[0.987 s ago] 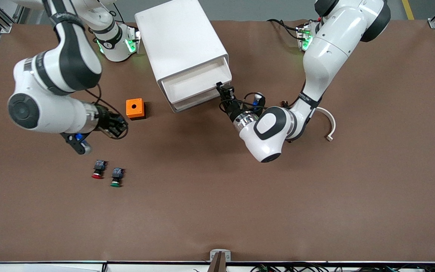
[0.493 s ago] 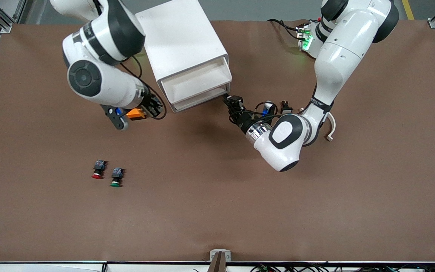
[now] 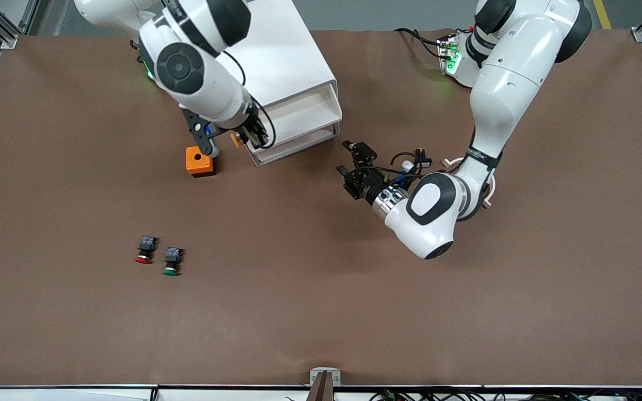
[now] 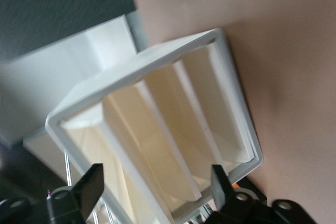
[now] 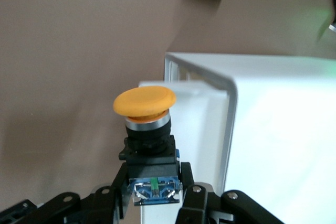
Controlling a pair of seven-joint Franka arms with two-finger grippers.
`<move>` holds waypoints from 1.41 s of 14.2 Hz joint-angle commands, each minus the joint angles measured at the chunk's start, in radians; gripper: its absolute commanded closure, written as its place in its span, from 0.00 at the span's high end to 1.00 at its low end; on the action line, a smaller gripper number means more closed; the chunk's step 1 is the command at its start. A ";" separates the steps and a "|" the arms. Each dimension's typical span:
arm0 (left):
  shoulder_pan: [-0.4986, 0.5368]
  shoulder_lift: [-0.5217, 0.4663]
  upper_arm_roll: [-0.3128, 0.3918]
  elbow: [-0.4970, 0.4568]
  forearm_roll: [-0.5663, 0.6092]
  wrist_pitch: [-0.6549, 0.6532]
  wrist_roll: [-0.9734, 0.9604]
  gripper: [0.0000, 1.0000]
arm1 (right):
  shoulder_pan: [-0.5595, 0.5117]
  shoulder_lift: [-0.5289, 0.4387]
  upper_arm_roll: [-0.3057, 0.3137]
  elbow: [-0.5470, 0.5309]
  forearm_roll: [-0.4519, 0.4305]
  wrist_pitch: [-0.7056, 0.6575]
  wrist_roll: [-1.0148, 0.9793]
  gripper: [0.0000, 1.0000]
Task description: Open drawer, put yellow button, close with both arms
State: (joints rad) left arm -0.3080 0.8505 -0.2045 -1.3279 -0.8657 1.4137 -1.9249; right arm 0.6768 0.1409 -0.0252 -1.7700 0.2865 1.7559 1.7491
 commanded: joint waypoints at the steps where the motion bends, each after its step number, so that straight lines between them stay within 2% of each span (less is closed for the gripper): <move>1: -0.008 -0.019 0.007 0.012 0.088 -0.001 0.218 0.94 | 0.067 -0.037 -0.012 -0.077 0.016 0.091 0.111 0.00; 3: -0.019 -0.028 0.005 0.047 0.184 -0.002 0.408 0.99 | 0.110 -0.037 -0.013 -0.118 0.014 0.155 0.170 0.00; 7: -0.033 -0.045 0.007 0.107 0.311 0.001 0.633 0.99 | 0.147 -0.033 -0.013 -0.149 0.011 0.208 0.248 0.02; 11: -0.094 -0.093 0.037 0.131 0.467 0.094 0.667 0.99 | 0.181 -0.027 -0.013 -0.151 0.000 0.237 0.316 0.14; 13: -0.096 -0.093 0.036 0.130 0.470 0.160 0.670 0.99 | 0.191 -0.027 -0.015 -0.151 -0.001 0.243 0.316 0.37; 17: -0.091 -0.135 0.040 0.130 0.473 0.244 0.730 0.99 | 0.188 -0.021 -0.015 -0.149 -0.004 0.235 0.303 0.73; 18: -0.092 -0.149 0.040 0.130 0.496 0.254 0.757 0.99 | 0.188 -0.021 -0.015 -0.146 -0.016 0.237 0.296 1.00; 20: -0.099 -0.163 0.036 0.130 0.556 0.267 0.796 0.99 | 0.175 -0.023 -0.021 -0.129 -0.039 0.228 0.294 1.00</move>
State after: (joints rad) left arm -0.3930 0.7285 -0.1755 -1.1809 -0.3639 1.6614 -1.1680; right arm 0.8526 0.1381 -0.0323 -1.8963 0.2720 1.9912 2.0450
